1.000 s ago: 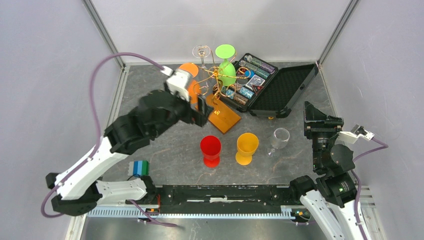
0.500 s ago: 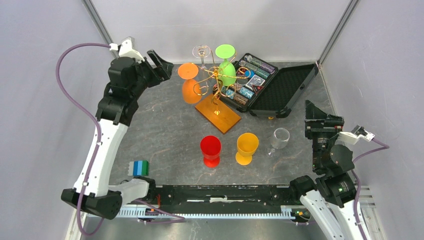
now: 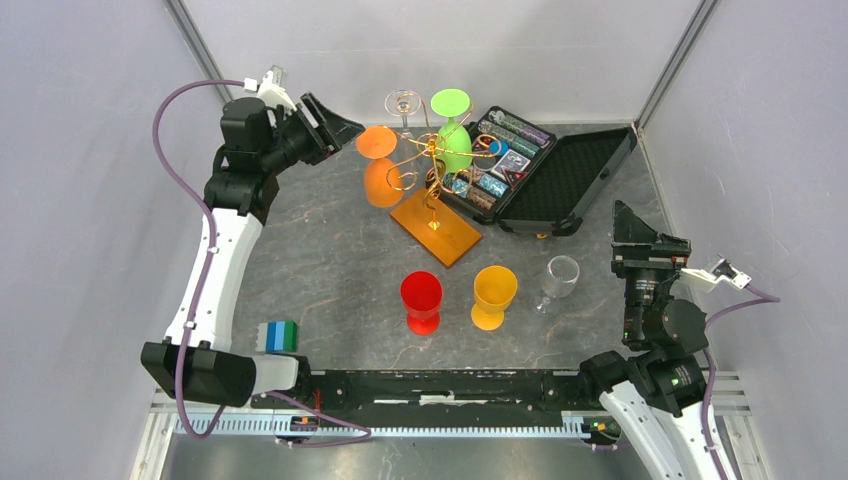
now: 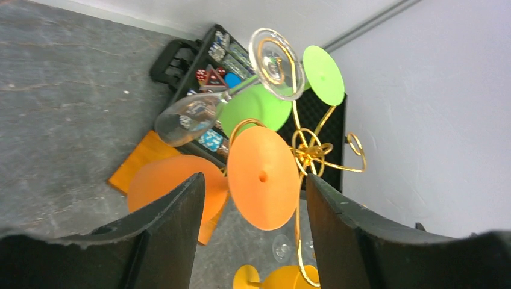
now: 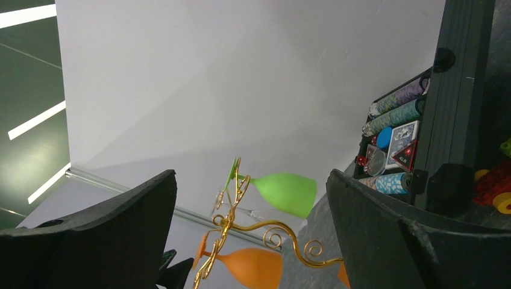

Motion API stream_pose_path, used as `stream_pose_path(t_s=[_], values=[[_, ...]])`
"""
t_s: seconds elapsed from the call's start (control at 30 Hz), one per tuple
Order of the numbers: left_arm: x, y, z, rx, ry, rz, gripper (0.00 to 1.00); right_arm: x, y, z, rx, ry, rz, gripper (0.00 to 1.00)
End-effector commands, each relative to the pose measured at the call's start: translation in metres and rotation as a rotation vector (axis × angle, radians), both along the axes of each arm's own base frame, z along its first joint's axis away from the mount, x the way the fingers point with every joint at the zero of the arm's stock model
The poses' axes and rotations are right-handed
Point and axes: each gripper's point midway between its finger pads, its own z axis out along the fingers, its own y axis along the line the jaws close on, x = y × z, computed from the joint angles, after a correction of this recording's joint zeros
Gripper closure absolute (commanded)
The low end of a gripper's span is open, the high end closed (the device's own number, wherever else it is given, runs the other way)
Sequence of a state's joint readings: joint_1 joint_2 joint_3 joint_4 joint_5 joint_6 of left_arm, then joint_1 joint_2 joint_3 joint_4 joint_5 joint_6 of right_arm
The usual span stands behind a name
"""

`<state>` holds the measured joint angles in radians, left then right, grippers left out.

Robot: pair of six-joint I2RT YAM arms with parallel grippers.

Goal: Take the wine glass off the wine glass rack

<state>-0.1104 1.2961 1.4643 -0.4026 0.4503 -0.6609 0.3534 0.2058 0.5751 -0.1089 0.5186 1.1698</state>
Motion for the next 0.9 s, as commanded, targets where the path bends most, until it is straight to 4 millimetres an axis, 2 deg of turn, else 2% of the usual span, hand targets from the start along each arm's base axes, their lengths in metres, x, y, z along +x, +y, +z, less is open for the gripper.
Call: stream_pose_path(t_s=[0.0,0.17,0.43,0.63,0.87], values=[[-0.001,-0.011,0.004,-0.067,-0.001,-0.061,0.36,-0.001,-0.001,0.008,0.014,-0.038,-0.002,0.02],[0.002,-0.011,-0.010,-0.062,0.035,-0.055,0.41,-0.001,-0.002,0.006,0.025,-0.037,-0.007,0.02],[-0.002,-0.018,-0.015,-0.096,0.052,-0.103,0.57,0.000,-0.001,0.003,0.030,-0.024,-0.001,0.02],[-0.007,-0.029,-0.008,-0.176,0.056,-0.164,0.71,0.000,0.000,0.001,0.035,-0.021,0.002,0.02],[-0.011,-0.028,0.000,-0.210,0.041,-0.146,0.89,-0.001,-0.002,0.002,0.036,-0.023,-0.003,0.02]])
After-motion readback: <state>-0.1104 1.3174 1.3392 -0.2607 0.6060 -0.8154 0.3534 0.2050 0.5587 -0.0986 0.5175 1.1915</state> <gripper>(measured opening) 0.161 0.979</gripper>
